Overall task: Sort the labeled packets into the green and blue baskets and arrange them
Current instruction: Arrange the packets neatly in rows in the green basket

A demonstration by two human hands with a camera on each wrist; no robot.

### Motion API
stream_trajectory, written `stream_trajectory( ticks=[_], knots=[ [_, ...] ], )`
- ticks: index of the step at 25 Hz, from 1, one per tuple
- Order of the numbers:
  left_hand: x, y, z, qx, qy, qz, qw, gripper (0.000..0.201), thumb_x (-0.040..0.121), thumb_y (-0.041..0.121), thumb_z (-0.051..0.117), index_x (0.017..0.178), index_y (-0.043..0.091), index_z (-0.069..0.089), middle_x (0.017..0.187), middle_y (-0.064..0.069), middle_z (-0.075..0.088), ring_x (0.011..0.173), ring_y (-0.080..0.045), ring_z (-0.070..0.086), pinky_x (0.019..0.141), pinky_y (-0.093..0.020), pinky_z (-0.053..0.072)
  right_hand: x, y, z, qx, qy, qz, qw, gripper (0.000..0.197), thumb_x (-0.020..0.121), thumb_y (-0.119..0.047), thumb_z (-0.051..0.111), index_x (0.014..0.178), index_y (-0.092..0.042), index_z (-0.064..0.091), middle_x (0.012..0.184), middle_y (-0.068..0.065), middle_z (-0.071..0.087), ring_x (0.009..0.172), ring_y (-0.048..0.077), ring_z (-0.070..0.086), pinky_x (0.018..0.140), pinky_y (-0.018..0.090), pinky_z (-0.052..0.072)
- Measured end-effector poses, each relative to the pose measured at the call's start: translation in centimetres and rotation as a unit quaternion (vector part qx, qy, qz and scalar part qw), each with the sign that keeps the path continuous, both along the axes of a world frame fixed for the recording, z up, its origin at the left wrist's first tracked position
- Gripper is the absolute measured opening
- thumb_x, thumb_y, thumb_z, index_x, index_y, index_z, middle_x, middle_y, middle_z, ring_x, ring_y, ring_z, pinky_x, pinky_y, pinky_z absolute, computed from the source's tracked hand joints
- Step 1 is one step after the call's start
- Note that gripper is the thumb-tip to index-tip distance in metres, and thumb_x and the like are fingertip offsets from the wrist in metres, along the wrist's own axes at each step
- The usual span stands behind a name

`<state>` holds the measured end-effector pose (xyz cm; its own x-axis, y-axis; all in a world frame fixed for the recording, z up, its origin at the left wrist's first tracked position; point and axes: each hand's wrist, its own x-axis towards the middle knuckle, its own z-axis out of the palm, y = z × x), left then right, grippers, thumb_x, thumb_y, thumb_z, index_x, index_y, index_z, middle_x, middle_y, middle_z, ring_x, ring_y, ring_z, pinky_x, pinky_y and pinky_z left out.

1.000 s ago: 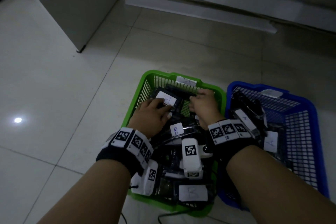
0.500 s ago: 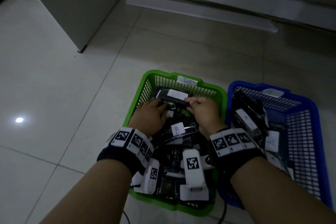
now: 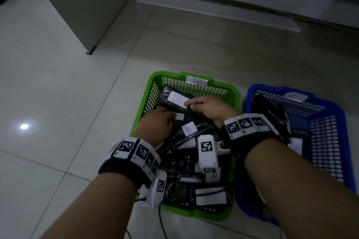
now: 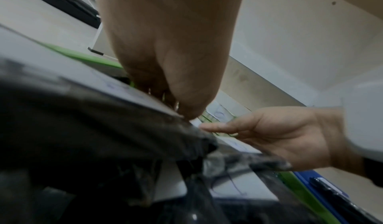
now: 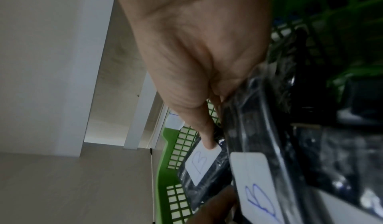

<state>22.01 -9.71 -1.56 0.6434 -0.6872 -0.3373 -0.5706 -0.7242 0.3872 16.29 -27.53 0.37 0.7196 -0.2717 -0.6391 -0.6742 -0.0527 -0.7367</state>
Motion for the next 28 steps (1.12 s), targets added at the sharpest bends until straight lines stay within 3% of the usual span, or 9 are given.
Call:
stream_trajectory(
  ticks=[3, 6, 10, 14, 19, 21, 24, 26, 28],
  knots=[
    [0.1, 0.0, -0.4, 0.026, 0.007, -0.005, 1.000, 0.044, 0.086, 0.034, 0.039, 0.123, 0.021, 0.061, 0.128, -0.007, 0.056, 0.114, -0.030, 0.053, 0.098, -0.039, 0.044, -1.1, -1.1, 0.3, -0.167, -0.022, 0.045, 0.985, 0.026, 0.091, -0.004, 0.054, 0.109, -0.015, 0.069, 0.117, 0.005, 0.064, 0.092, 0.021, 0.062, 0.086, 0.035, 0.051],
    [0.0, -0.2, -0.3, 0.043, -0.019, -0.002, 0.999, 0.038, 0.089, 0.033, 0.044, 0.124, 0.028, 0.060, 0.129, -0.002, 0.055, 0.114, -0.026, 0.055, 0.097, -0.038, 0.045, -2.0, -2.2, -0.2, -0.397, 0.059, 0.272, 0.875, 0.032, 0.089, 0.001, 0.049, 0.115, -0.009, 0.065, 0.124, 0.011, 0.059, 0.109, 0.028, 0.057, 0.091, 0.031, 0.045],
    [-0.3, -0.4, 0.3, 0.030, -0.032, 0.001, 0.999, 0.033, 0.091, 0.031, 0.051, 0.122, 0.038, 0.059, 0.128, 0.003, 0.054, 0.113, -0.023, 0.055, 0.098, -0.037, 0.043, -2.0, -3.0, -1.2, -0.404, 0.085, 0.405, 0.816, 0.030, 0.092, -0.009, 0.044, 0.119, -0.009, 0.058, 0.123, 0.013, 0.057, 0.109, 0.028, 0.056, 0.085, 0.029, 0.042],
    [-0.8, -0.4, 0.5, 0.034, -0.023, -0.006, 0.999, 0.037, 0.091, 0.027, 0.045, 0.121, 0.044, 0.058, 0.130, 0.007, 0.053, 0.115, -0.022, 0.052, 0.103, -0.039, 0.038, -1.9, -3.4, -1.3, -0.406, 0.124, 0.470, 0.774, 0.052, 0.072, -0.032, 0.078, 0.115, -0.013, 0.056, 0.112, 0.006, 0.057, 0.103, 0.025, 0.056, 0.080, 0.031, 0.045],
    [-1.2, 0.0, 1.0, 0.031, 0.009, -0.002, 0.999, 0.032, 0.091, 0.033, 0.045, 0.117, 0.045, 0.060, 0.135, 0.011, 0.050, 0.123, -0.020, 0.047, 0.111, -0.042, 0.028, -1.6, -3.6, -1.3, -0.425, -0.010, 0.288, 0.858, 0.057, 0.078, -0.016, 0.071, 0.128, -0.011, 0.045, 0.124, 0.013, 0.051, 0.114, 0.032, 0.050, 0.093, 0.038, 0.046],
    [-1.5, 0.1, 1.4, 0.028, 0.014, 0.009, 0.999, 0.031, 0.090, 0.051, 0.044, 0.117, 0.046, 0.060, 0.135, 0.013, 0.049, 0.128, -0.018, 0.042, 0.115, -0.045, 0.018, -1.7, -3.4, -1.4, -0.435, -0.014, 0.260, 0.862, 0.046, 0.083, -0.013, 0.065, 0.125, -0.012, 0.045, 0.123, 0.015, 0.048, 0.109, 0.034, 0.052, 0.085, 0.035, 0.046],
    [-2.0, 0.5, 1.6, 0.013, 0.021, -0.020, 1.000, 0.073, 0.063, 0.086, 0.038, 0.122, 0.046, 0.055, 0.129, 0.016, 0.050, 0.128, -0.013, 0.037, 0.117, -0.050, 0.005, -2.0, -3.0, -1.5, -0.437, 0.000, 0.296, 0.849, 0.027, 0.085, 0.000, 0.053, 0.109, -0.011, 0.059, 0.113, 0.012, 0.048, 0.100, 0.031, 0.054, 0.078, 0.031, 0.043],
    [-2.1, 0.8, 1.5, 0.005, 0.006, -0.056, 0.998, 0.091, 0.050, 0.089, 0.035, 0.128, 0.045, 0.050, 0.126, 0.014, 0.050, 0.127, -0.014, 0.037, 0.117, -0.051, 0.003, -1.9, -3.0, -1.2, -0.423, 0.013, 0.324, 0.846, 0.032, 0.086, 0.002, 0.050, 0.112, -0.009, 0.065, 0.115, 0.013, 0.054, 0.105, 0.031, 0.054, 0.086, 0.032, 0.043],
    [-2.1, 0.9, 1.4, -0.012, -0.005, -0.068, 0.998, 0.091, 0.051, 0.084, 0.035, 0.132, 0.044, 0.046, 0.119, 0.009, 0.052, 0.124, -0.016, 0.039, 0.117, -0.050, 0.000, -1.7, -3.0, -0.2, -0.373, 0.000, 0.269, 0.888, 0.032, 0.088, 0.001, 0.048, 0.116, -0.005, 0.065, 0.120, 0.013, 0.062, 0.108, 0.028, 0.057, 0.090, 0.029, 0.043]
  ],
)
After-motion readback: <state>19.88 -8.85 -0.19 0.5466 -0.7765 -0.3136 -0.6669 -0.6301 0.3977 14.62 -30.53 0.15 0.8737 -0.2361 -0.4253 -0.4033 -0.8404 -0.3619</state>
